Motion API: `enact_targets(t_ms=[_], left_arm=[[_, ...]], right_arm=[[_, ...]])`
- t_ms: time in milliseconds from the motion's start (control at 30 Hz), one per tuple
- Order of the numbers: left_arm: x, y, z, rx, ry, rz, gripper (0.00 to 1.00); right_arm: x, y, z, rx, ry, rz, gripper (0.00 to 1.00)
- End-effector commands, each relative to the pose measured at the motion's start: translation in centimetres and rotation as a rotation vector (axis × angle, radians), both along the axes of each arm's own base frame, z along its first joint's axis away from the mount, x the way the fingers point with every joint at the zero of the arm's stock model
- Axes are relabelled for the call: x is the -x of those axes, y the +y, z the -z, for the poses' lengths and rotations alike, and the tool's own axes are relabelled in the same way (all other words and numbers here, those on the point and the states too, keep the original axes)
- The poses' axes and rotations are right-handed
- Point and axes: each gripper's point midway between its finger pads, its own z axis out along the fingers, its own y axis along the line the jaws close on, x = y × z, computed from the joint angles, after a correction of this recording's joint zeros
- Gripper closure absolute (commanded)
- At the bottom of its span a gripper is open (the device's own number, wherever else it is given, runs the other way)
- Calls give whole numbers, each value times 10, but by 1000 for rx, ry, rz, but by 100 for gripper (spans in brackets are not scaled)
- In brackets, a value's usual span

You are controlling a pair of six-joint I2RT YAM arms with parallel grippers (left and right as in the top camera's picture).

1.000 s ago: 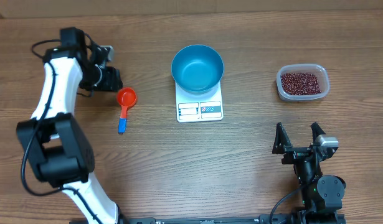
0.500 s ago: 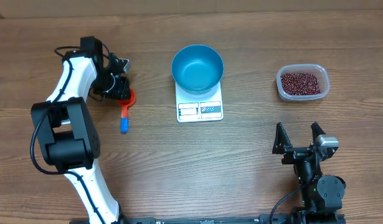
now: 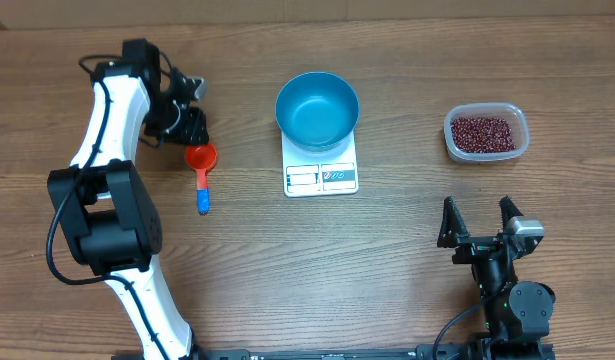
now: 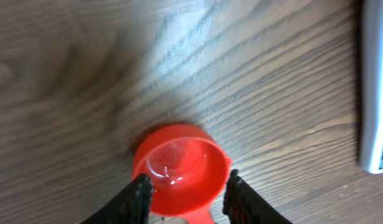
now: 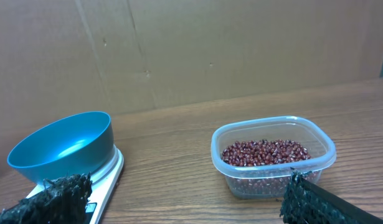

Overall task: Scoop item into bowl and weigh 150g on scale
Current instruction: 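Lower the left gripper and grasp the red scoop's rim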

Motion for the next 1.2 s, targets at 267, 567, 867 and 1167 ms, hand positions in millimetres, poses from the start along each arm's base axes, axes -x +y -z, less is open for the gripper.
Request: enact_targets(t_ms=[267, 567, 867, 1167], left_arm=[[-7, 24, 12, -139, 3, -44, 37], [7, 16, 49, -132, 24, 19, 42], [15, 15, 69, -131, 30, 21, 54], [17, 15, 77, -128, 34, -5, 82]], right_arm=[[0, 1, 1, -4, -6, -3, 0], [0, 1, 1, -4, -6, -3, 0], [0, 1, 1, -4, -6, -3, 0], [0, 1, 1, -4, -6, -3, 0]])
